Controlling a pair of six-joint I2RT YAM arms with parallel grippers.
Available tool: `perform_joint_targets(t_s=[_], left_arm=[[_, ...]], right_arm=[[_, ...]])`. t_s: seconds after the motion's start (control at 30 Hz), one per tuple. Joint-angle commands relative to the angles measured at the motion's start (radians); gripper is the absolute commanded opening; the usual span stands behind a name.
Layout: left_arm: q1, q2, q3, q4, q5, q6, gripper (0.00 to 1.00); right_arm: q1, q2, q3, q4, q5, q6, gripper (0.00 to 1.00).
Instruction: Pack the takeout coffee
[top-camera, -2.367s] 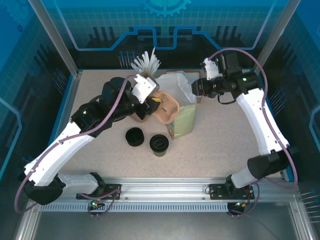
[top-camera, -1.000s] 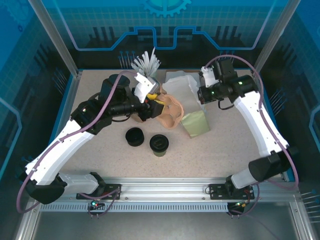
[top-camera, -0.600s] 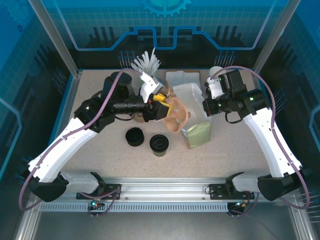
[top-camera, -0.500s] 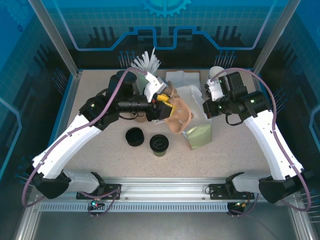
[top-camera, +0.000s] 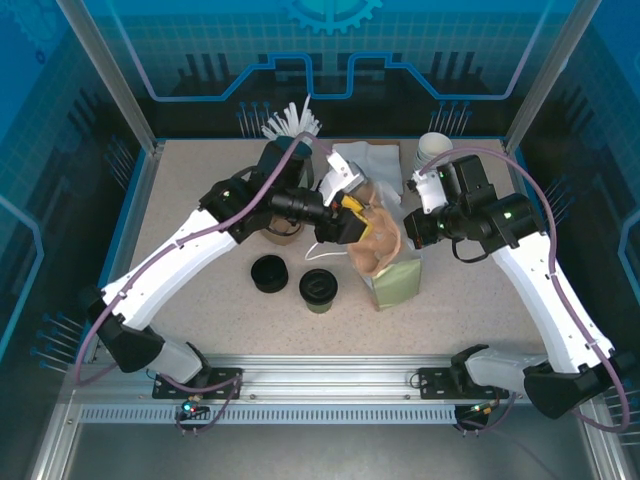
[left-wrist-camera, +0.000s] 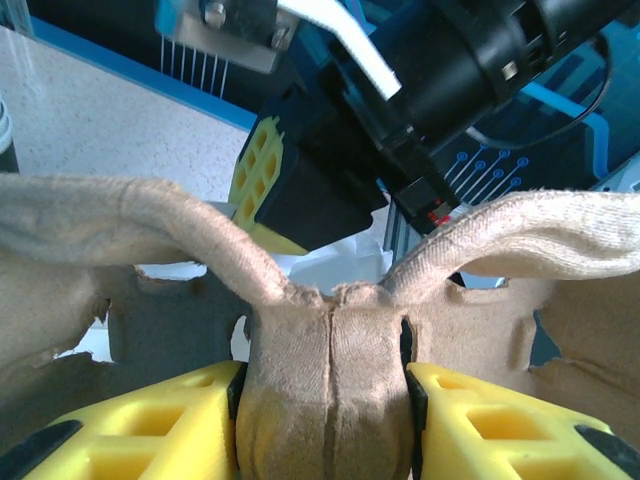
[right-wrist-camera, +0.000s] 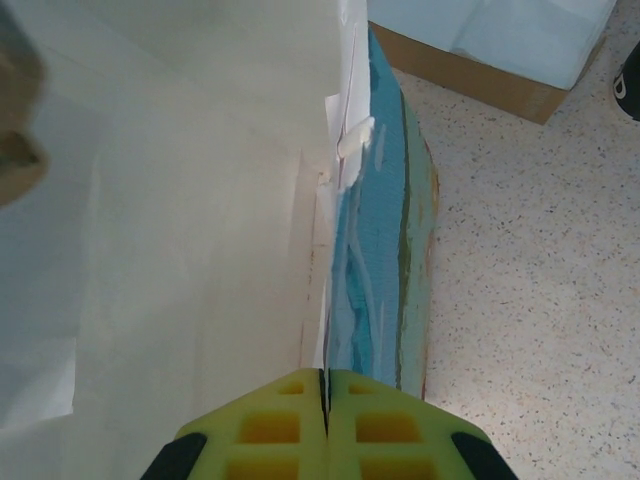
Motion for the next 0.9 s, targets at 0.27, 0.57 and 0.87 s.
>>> perform_joint_targets(t_s=[0.27,0.57,0.87], left_arm=[[0.016,0.081,0.048,-0.103,0.041,0.118,0.46],[0.031,0.153,0.075,-0.146,0.039,0.172,0.46],[0.042,0.194,0.074,-0.161,0.027,0.195,0.45]], right_arm=[[0.023,-0.044,-0.022,0.006,-0.067,-0.007,0.0],[0.029,-0.06,-0.036,0.007,-0.108,-0.013,0.0],[0.031,-0.076,-0.057,0.019,-0.131,-0.023,0.0]])
